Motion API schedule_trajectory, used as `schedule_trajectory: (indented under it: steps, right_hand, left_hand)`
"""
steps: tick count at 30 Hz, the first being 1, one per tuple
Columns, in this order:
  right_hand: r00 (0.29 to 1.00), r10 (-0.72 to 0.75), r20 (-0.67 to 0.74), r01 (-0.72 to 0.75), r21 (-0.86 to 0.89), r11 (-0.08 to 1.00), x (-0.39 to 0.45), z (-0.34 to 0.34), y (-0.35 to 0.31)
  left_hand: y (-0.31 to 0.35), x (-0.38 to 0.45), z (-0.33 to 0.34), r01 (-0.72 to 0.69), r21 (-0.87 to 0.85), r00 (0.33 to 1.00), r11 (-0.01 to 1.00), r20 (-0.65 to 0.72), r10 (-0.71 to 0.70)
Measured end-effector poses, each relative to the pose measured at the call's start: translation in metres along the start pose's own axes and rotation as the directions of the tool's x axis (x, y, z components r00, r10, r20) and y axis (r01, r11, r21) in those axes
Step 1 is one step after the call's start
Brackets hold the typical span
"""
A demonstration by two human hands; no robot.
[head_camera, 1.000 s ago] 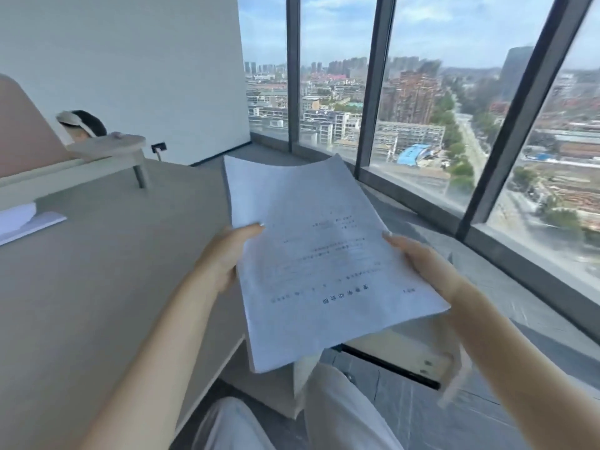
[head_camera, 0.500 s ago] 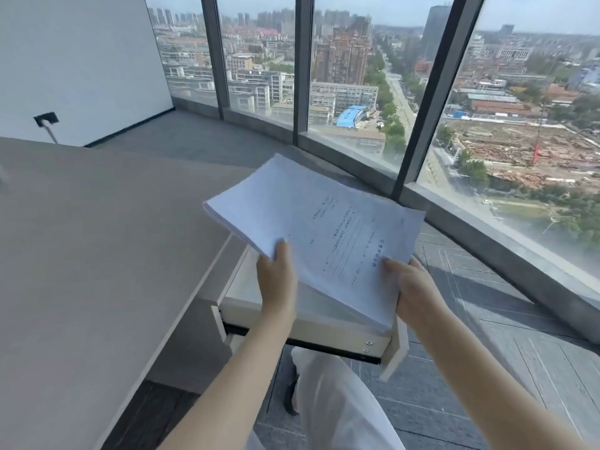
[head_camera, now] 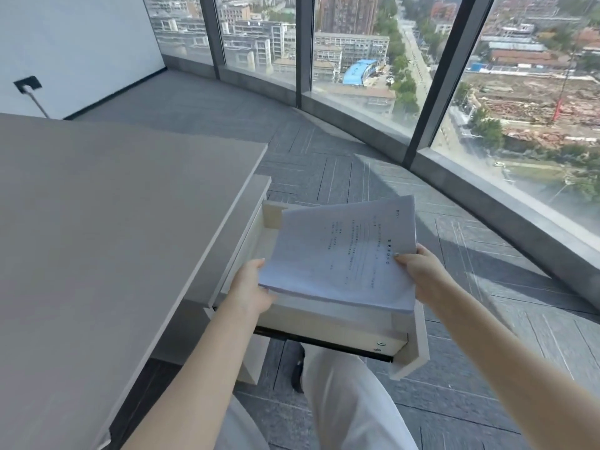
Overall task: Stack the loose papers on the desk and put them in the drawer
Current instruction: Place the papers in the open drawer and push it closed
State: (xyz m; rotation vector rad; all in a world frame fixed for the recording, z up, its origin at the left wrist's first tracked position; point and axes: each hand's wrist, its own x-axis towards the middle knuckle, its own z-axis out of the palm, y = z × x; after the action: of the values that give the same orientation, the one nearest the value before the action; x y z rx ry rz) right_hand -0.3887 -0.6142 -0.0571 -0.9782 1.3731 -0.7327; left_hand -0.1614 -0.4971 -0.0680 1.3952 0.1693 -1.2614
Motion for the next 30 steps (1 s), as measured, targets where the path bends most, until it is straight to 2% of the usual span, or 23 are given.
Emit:
schedule_trajectory:
  steps: [6, 11, 15, 17, 19, 23, 26, 28, 30]
  right_hand:
    - [0.993, 0.106, 0.056, -0.102, -0.072, 0.992, 0.035, 0.029, 0.007]
    - [0.979, 0.196, 0.05, -0.191, -0.085, 0.978, 0.055, 0.048, 0.02]
    - [0.973, 0.224, 0.051, -0.208, -0.211, 0.955, 0.065, 0.06, 0.035]
    - [0.978, 0.208, 0.018, -0.196, -0.272, 0.942, 0.068, 0.064, 0.039]
    - [0.979, 0.201, -0.034, -0.202, -0.304, 0.931, 0.072, 0.067, 0.045]
    - [0.974, 0.188, -0.126, -0.221, -0.352, 0.909, 0.079, 0.071, 0.056]
    - [0.971, 0.192, -0.145, -0.229, -0.32, 0.919, 0.074, 0.071, 0.059]
    - [0.973, 0.184, -0.138, -0.218, -0.297, 0.93, 0.067, 0.066, 0.058]
    - [0.989, 0.114, -0.09, -0.137, -0.307, 0.942, 0.056, 0.06, 0.057]
  left_hand:
    - [0.009, 0.035, -0.001, 0.108, 0.035, 0.994, 0.994, -0.004, -0.108]
    - [0.009, 0.059, -0.003, 0.142, 0.115, 0.989, 0.983, -0.042, -0.138]
    - [0.005, 0.047, 0.009, 0.049, 0.214, 0.991, 0.976, -0.129, -0.021]
    - [-0.001, 0.045, 0.013, -0.021, 0.371, 0.985, 0.929, -0.152, 0.083]
    - [-0.006, 0.039, 0.016, -0.1, 0.499, 0.98, 0.861, -0.101, 0.172]
    - [-0.017, 0.025, 0.019, -0.252, 0.648, 0.946, 0.719, 0.01, 0.323]
    - [-0.022, 0.018, 0.014, -0.364, 0.78, 0.883, 0.509, 0.114, 0.456]
    - [-0.025, 0.011, 0.009, -0.418, 0.85, 0.809, 0.32, 0.188, 0.556]
    - [-0.027, 0.003, 0.002, -0.435, 0.891, 0.727, 0.128, 0.264, 0.634]
